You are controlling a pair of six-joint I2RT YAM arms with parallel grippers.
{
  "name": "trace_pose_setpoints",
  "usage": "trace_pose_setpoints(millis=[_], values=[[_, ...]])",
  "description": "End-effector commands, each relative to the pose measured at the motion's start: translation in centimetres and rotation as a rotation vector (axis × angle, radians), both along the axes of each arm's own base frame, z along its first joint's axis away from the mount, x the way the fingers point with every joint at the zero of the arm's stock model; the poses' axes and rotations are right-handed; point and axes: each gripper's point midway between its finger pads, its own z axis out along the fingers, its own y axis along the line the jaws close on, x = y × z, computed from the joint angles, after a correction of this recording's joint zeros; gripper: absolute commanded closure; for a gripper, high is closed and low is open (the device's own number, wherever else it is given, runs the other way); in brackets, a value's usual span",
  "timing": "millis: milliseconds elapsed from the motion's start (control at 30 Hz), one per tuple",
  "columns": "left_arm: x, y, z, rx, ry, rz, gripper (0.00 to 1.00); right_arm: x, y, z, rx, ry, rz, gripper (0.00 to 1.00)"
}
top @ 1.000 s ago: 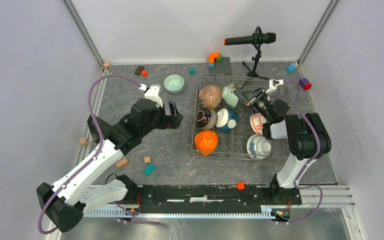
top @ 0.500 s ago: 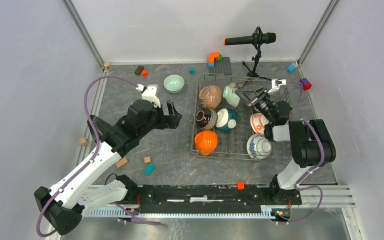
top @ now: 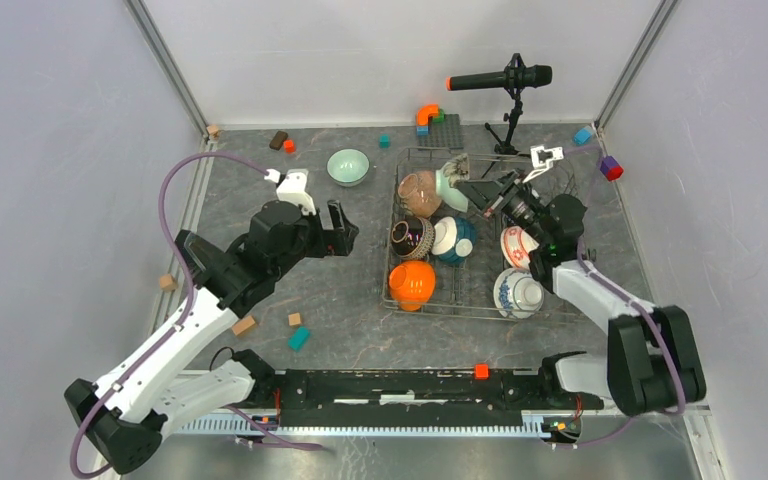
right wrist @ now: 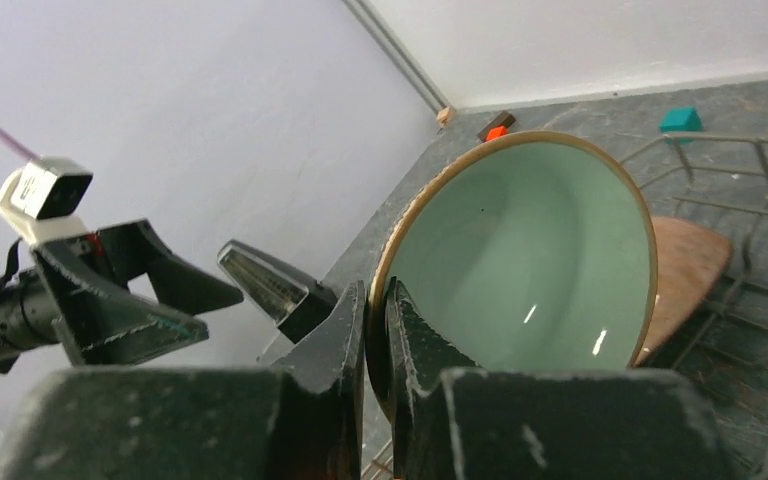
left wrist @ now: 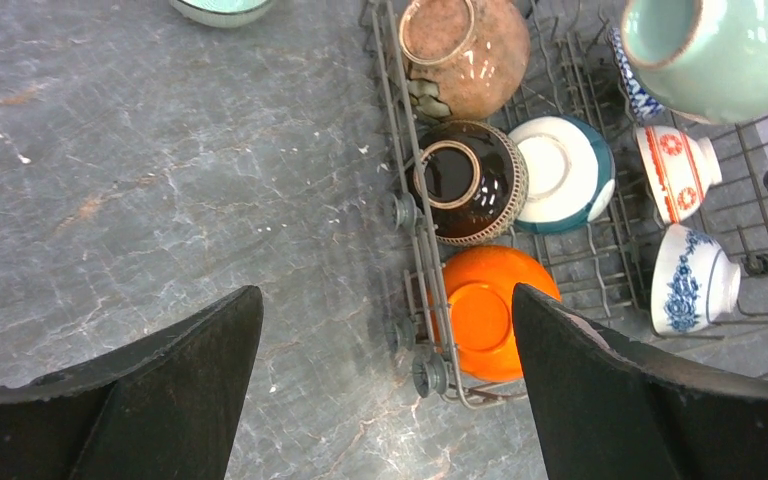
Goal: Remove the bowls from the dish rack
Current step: Place the bowl at the center of the board.
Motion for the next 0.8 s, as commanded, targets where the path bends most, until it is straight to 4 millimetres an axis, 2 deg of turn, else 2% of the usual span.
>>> trace_pose_setpoints(millis=[0, 67, 167, 300, 367, 500, 633, 767], values=[[0.2, 1.6, 2.2, -0.008, -0.082, 0.071, 0.0, -1.7, 1.7, 6.0, -0.15, -0.23, -0.027, 1.0], [0.2, 2.9, 3.2, -0.02, -0.129, 0.126, 0.0, -2.9, 2.8, 6.9, -0.231, -0.272, -0.036, 1.0], [0.1, 4.4, 4.9, -0.05, -0.206, 0.186, 0.0, -4.8, 4.5, 6.9, -0.362, -0.312, -0.032, 1.0], [-0.4, 5.6, 6.5, -0.112, -0.28, 0.231, 0.0, -7.3, 5.6, 7.1, -0.486, -0.378, -0.02, 1.0], [-0.7, 6.1, 7.1, -0.159, -0.287, 0.262, 0.0, -8.8, 6.3, 6.5, -0.57, -0.407, -0.011, 1.0], [-1.2, 7.4, 10.0, -0.261, -0.329, 0.338, 0.0, -12.1, 7.0, 4.6, -0.715, -0.466, 0.002, 1.0], [-1.1, 6.7, 11.9, -0.296, -0.344, 0.307, 0.0, -13.7, 6.3, 2.7, -0.854, -0.492, -0.044, 1.0], [-1.1, 3.3, 12.4, -0.244, -0.316, 0.123, 0.0, -14.7, 6.4, 1.2, -0.977, -0.521, -0.079, 1.0]])
